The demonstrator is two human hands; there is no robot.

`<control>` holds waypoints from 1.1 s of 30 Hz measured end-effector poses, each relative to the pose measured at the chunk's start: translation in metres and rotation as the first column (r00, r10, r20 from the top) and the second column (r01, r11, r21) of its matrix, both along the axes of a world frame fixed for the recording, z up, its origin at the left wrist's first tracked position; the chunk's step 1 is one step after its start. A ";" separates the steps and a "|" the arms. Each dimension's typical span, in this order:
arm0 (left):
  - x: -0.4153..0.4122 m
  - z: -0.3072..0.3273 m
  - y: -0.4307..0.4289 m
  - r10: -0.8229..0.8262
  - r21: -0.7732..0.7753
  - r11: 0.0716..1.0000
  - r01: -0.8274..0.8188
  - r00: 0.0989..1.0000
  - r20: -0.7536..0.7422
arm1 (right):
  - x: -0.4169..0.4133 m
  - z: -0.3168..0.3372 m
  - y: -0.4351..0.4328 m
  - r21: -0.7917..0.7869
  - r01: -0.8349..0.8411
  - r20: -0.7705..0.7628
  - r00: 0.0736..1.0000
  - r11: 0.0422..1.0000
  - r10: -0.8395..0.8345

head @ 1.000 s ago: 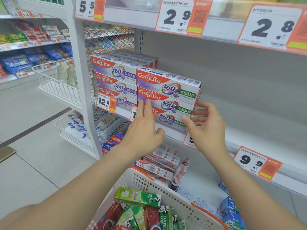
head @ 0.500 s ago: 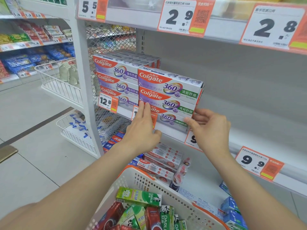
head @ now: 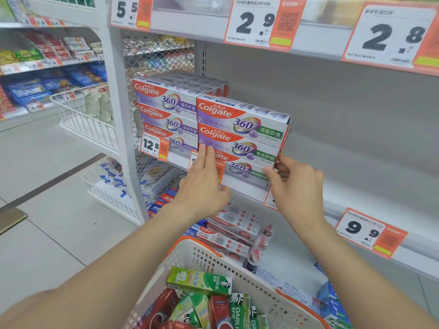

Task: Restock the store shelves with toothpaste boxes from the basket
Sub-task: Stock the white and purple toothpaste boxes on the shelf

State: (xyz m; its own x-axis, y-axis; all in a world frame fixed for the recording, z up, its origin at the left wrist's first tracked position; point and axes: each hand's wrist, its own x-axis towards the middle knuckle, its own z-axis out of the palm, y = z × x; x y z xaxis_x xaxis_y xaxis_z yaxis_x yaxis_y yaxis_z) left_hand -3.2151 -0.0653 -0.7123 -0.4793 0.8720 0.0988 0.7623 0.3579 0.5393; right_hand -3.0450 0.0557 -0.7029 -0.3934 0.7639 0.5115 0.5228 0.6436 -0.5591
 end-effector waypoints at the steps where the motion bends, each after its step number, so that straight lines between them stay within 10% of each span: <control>1: 0.000 0.000 0.000 -0.001 -0.003 1.000 0.001 1.000 0.000 | 0.000 0.000 0.000 -0.008 -0.006 -0.004 1.000 1.000 0.006; 15: 0.000 0.021 -0.004 0.031 0.306 0.952 -0.026 0.999 -0.012 | -0.007 0.016 -0.006 0.065 0.018 -0.258 0.966 0.998 0.000; 33: 0.004 0.021 -0.003 0.020 0.302 0.953 -0.014 1.000 -0.018 | -0.011 0.017 0.004 0.037 -0.092 -0.199 0.975 0.995 0.098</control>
State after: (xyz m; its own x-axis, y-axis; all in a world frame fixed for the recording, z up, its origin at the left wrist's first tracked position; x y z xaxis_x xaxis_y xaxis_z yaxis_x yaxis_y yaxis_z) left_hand -3.2112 -0.0680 -0.6912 -0.4891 0.7919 0.3656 0.7694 0.1942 0.6086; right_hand -3.0565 0.0600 -0.6857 -0.3507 0.7129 0.6073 0.3376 0.7011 -0.6281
